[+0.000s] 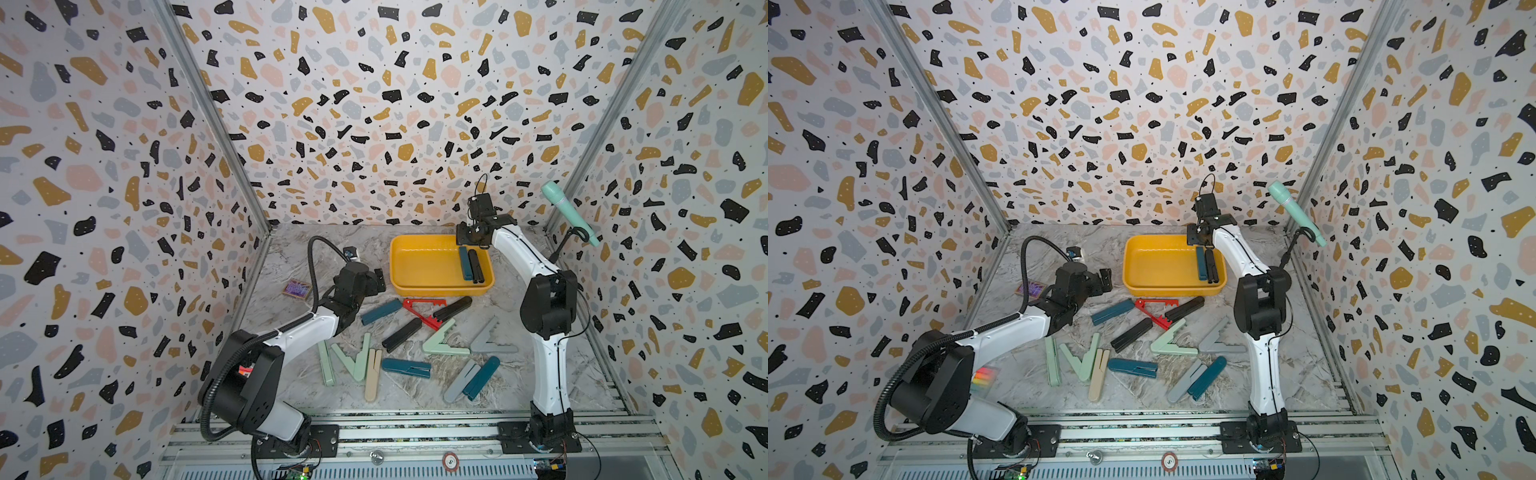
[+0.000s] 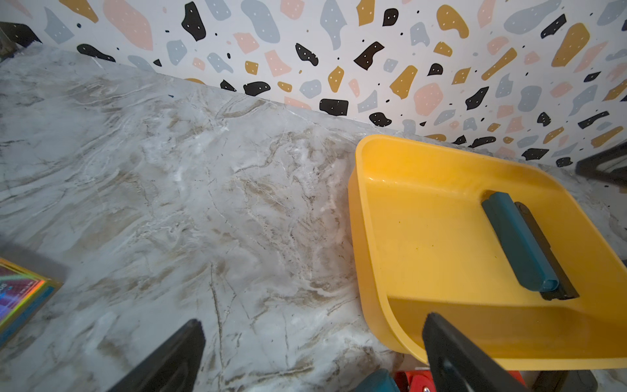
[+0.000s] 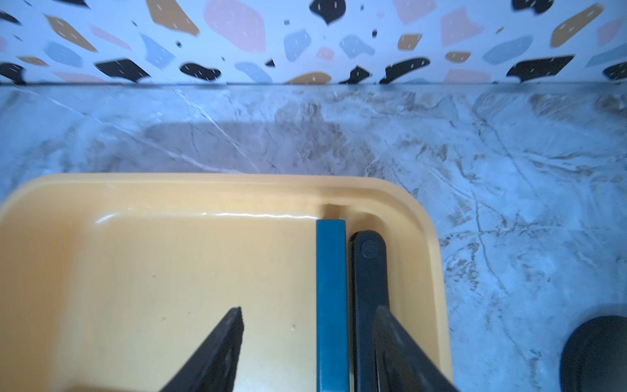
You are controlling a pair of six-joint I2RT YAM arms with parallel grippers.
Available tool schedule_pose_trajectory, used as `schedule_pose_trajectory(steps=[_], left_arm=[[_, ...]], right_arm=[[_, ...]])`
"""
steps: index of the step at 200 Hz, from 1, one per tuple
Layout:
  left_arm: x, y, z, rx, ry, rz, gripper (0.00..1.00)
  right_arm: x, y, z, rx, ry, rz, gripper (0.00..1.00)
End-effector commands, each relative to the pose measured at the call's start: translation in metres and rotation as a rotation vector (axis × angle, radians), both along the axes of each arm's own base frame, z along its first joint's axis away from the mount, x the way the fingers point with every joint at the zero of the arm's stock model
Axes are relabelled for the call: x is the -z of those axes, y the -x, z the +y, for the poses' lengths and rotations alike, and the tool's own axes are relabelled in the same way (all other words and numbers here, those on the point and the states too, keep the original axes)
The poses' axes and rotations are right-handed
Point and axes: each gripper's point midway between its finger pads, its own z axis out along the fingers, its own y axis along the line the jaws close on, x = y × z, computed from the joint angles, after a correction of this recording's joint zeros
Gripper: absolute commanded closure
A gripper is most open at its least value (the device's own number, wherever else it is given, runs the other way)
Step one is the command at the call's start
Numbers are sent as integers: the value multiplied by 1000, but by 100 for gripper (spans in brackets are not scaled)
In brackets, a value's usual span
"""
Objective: Put the pruning pliers into the storage box
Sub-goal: Place the pruning pliers in the storage box.
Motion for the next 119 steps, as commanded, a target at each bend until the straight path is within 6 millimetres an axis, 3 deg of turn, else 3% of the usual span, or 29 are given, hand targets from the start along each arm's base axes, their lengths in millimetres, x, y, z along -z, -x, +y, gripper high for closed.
schedule_pose_trajectory(steps=[1,27,52,119], left_arm=[[15,14,-5,98,-86,37,0],[41,27,-16,241,-175,129,1],[53,36,-23,332,-234,186,2],[89,40,-48,480,-418,312,8]], right_arm=[[-19,9,-2,-2,-29,-33,36],[-20,16,-13,12,-54,-49,35],[-16,20,-24,31,-74,-37,35],[-10,30,-47,68,-74,-28,35]])
